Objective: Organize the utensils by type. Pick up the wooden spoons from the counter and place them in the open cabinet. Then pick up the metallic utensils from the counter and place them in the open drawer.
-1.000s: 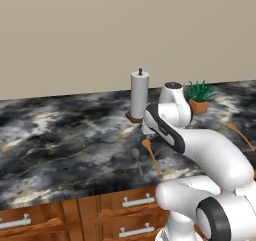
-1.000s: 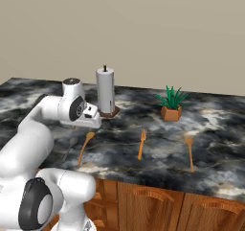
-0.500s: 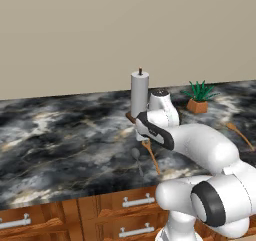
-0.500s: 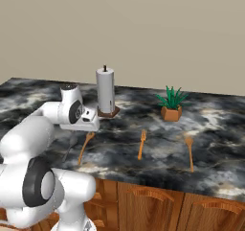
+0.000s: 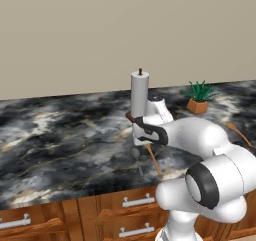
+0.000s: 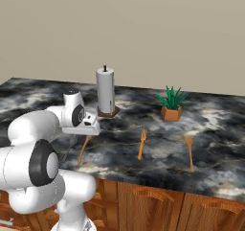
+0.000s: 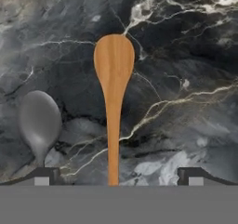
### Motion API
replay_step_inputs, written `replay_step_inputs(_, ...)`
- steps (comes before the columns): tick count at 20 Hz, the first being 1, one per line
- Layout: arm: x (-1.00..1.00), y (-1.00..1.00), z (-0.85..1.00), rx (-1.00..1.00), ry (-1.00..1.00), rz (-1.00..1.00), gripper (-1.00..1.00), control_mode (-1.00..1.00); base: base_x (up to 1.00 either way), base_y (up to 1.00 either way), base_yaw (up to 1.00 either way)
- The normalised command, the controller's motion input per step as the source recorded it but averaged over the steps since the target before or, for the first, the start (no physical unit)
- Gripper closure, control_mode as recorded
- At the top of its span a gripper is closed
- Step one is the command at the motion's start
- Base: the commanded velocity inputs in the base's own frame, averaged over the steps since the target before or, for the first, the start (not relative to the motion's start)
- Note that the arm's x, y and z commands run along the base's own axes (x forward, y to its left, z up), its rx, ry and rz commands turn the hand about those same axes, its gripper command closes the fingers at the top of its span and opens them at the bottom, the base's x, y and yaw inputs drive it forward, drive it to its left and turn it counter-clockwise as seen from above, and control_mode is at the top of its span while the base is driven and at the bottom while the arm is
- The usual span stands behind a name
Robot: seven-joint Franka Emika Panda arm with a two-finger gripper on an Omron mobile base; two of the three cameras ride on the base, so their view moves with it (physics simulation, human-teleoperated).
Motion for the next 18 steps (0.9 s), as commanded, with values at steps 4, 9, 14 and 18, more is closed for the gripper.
replay_step_inputs(4,0.0,0.0,-0.34,0.0,0.07,0.0,-1.0,-1.0,0.0,0.0,0.0)
replay_step_inputs(9,0.01,0.0,-0.35,0.0,0.07,0.0,-1.0,-1.0,0.0,0.0,0.0)
replay_step_inputs(14,0.0,0.0,-0.32,0.0,0.02,0.0,-1.0,-1.0,0.0,0.0,0.0)
replay_step_inputs(18,0.0,0.0,-0.28,0.0,0.01,0.0,-1.0,-1.0,0.0,0.0,0.0)
